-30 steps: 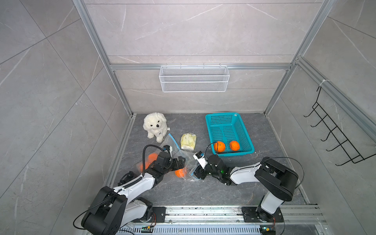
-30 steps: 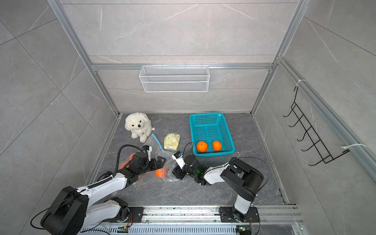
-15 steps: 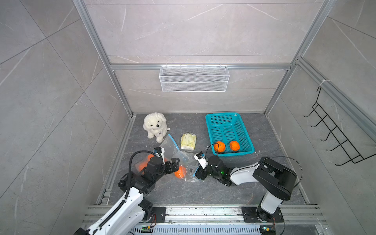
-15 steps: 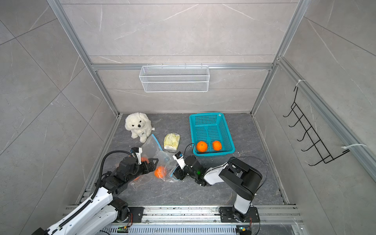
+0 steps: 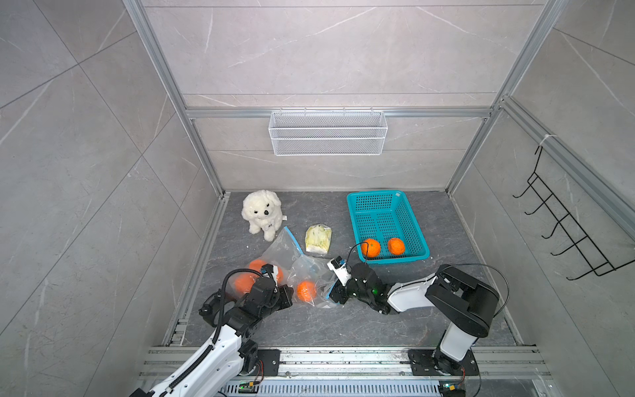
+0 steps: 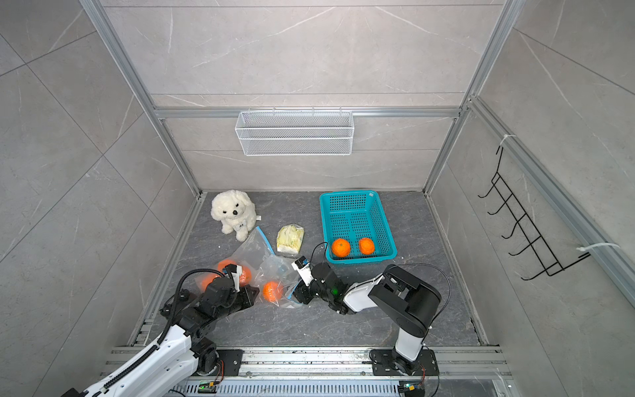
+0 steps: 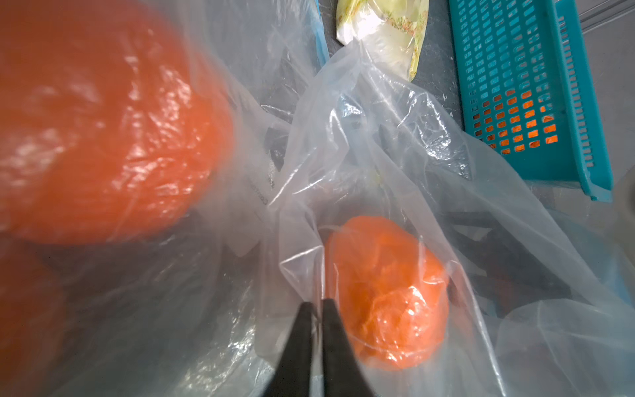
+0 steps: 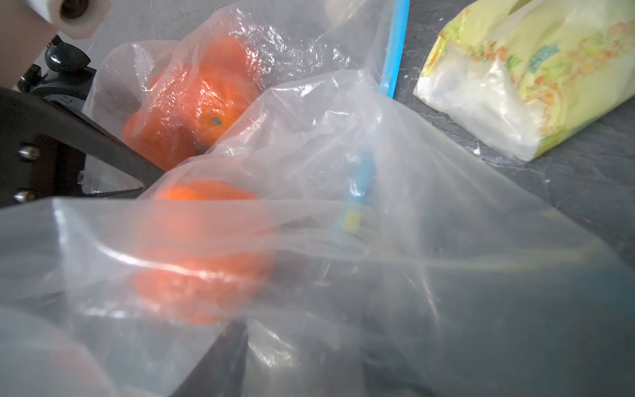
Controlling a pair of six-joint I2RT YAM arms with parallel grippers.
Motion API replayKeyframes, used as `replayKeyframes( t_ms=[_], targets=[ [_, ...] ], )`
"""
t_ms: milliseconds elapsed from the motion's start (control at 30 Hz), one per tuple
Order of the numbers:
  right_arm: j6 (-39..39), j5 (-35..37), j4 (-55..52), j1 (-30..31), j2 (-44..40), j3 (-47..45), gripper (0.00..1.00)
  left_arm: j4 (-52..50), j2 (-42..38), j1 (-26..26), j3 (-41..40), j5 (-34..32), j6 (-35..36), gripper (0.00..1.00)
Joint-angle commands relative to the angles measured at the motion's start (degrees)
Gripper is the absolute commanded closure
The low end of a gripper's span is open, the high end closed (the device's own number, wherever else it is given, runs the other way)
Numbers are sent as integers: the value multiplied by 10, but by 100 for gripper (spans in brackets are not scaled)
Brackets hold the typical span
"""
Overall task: Open the zip-top bag and take out the orange
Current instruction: Adjust the zipper food storage bag at the center of the board.
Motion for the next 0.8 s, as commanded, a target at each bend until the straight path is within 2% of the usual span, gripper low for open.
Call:
replayKeyframes(
  t_ms=[0, 233, 433, 567, 767],
  targets=[
    [8, 3, 16, 2, 5, -4, 45, 16, 26, -2, 52, 6, 19, 100],
    [-1, 38, 33, 2, -9, -34, 45, -17, 68, -2, 167, 19, 49, 100],
    [-13, 59, 130, 1, -12, -83, 42, -66, 83, -3, 261, 17, 77, 100],
    [-27, 67, 203, 1, -2, -108, 40, -59, 102, -2, 269, 29, 81, 100],
    [-37, 74, 311, 1, 29, -131, 39, -63, 106, -1, 261, -10, 86, 100]
  ],
)
